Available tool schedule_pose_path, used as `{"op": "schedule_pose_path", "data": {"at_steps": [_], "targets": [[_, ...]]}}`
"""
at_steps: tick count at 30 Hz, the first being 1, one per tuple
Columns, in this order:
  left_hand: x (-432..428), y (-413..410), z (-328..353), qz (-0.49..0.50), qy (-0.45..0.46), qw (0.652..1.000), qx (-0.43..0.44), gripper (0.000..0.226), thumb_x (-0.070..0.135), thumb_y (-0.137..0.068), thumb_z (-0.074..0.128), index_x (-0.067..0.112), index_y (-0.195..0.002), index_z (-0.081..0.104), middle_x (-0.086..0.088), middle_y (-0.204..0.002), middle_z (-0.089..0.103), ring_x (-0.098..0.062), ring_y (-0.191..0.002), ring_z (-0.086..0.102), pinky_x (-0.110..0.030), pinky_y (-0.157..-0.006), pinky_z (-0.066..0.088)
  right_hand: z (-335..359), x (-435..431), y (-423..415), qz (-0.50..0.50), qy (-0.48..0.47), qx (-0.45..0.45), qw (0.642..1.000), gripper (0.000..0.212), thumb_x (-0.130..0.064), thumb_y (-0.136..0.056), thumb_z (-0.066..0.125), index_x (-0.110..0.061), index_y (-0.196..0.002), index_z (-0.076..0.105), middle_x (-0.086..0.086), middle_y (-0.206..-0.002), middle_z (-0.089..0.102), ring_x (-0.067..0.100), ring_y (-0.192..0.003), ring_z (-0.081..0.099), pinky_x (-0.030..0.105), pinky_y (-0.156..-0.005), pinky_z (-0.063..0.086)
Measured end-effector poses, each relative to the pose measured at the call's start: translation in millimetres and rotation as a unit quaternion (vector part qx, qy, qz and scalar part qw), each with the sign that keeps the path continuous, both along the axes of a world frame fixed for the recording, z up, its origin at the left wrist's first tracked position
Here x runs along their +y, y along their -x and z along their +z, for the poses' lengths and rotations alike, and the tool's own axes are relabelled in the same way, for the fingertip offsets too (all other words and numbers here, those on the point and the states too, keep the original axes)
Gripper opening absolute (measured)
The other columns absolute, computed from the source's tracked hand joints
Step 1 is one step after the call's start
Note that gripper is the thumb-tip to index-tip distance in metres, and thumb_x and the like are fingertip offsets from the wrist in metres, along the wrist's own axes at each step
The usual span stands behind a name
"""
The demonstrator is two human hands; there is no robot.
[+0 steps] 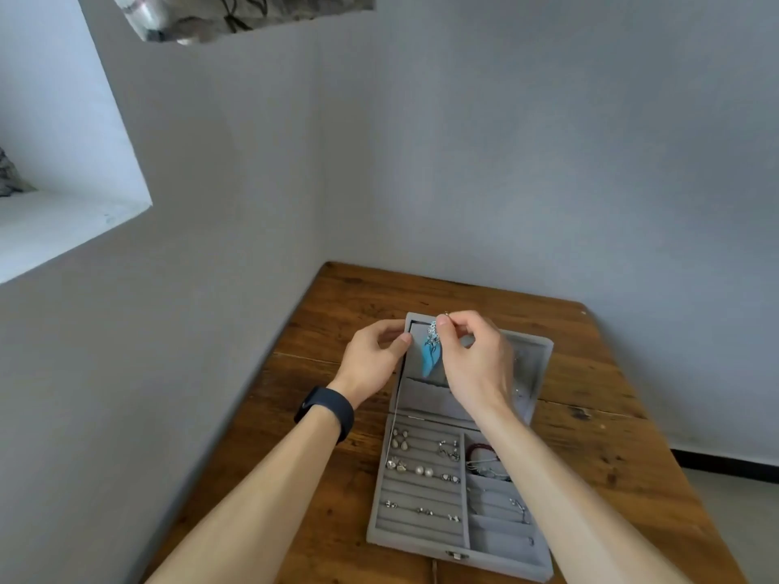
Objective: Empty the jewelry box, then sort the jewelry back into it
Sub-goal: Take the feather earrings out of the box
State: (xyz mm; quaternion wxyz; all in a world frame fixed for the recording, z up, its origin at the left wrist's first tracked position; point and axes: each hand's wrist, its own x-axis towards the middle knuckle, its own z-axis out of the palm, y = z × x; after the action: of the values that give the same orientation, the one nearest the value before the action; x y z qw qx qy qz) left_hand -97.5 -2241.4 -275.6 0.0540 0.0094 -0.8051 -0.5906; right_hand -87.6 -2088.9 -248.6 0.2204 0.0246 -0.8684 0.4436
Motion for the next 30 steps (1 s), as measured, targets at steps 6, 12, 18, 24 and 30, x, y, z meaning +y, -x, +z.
{"op": "schedule_pose_path", "data": {"at_steps": [6, 12, 18, 24, 30], "targets": [[3.6, -26.1, 39.9, 0.018, -0.020, 1.000, 0.007, 0.039, 0.024, -0.095, 0.064, 0.025, -0.134, 0.059, 0.013, -0.126, 0.060, -0.006, -0.116, 0.054, -0.020, -0.087, 0.041, 27.8, 29.4, -39.5, 0.107, -0.010, 0.066, 0.992, 0.011, -0.034, -0.096, 0.062, -0.025, -0.091, 0.067, -0.010, -0.088, 0.066, 0.005, -0.072, 0.059, 0.013, -0.054, 0.041], [6.0, -96.9, 95.5, -0.135, -0.012, 0.990, -0.041, 0.022, 0.037, -0.096, 0.060, 0.028, -0.108, 0.076, 0.013, -0.109, 0.074, -0.007, -0.102, 0.068, -0.036, -0.097, 0.052, 34.6, 54.1, -104.6, 0.187, -0.036, 0.052, 0.980, 0.008, -0.033, -0.096, 0.063, -0.028, -0.095, 0.068, -0.017, -0.087, 0.067, 0.009, -0.076, 0.061, 0.020, -0.061, 0.048], [11.0, -167.1, 83.8, -0.190, 0.000, 0.979, -0.070, 0.016, 0.024, -0.094, 0.068, 0.019, -0.107, 0.077, 0.000, -0.105, 0.075, -0.016, -0.098, 0.072, -0.043, -0.095, 0.057, 20.6, 60.7, -162.7, 0.246, 0.001, -0.030, 0.969, 0.008, -0.040, -0.096, 0.060, -0.037, -0.098, 0.068, -0.019, -0.089, 0.069, 0.013, -0.075, 0.065, 0.034, -0.061, 0.055], [4.0, -212.4, 58.4, -0.175, -0.055, 0.976, -0.113, 0.013, 0.022, -0.096, 0.065, 0.012, -0.100, 0.072, -0.011, -0.102, 0.075, -0.025, -0.099, 0.072, -0.040, -0.093, 0.054, 1.8, 50.4, -215.4, 0.273, 0.114, -0.155, 0.943, 0.013, -0.031, -0.098, 0.061, -0.020, -0.100, 0.065, -0.005, -0.090, 0.074, 0.007, -0.072, 0.068, 0.016, -0.059, 0.048], [-15.8, -229.6, 50.4, -0.149, 0.029, 0.980, -0.129, 0.011, 0.022, -0.096, 0.066, 0.014, -0.100, 0.072, -0.002, -0.094, 0.075, -0.015, -0.088, 0.072, -0.034, -0.087, 0.058, -16.3, 28.1, -254.1, 0.285, 0.209, -0.235, 0.905, 0.013, -0.027, -0.098, 0.062, -0.025, -0.109, 0.067, 0.000, -0.090, 0.076, 0.000, -0.065, 0.061, 0.015, -0.055, 0.045]]}}
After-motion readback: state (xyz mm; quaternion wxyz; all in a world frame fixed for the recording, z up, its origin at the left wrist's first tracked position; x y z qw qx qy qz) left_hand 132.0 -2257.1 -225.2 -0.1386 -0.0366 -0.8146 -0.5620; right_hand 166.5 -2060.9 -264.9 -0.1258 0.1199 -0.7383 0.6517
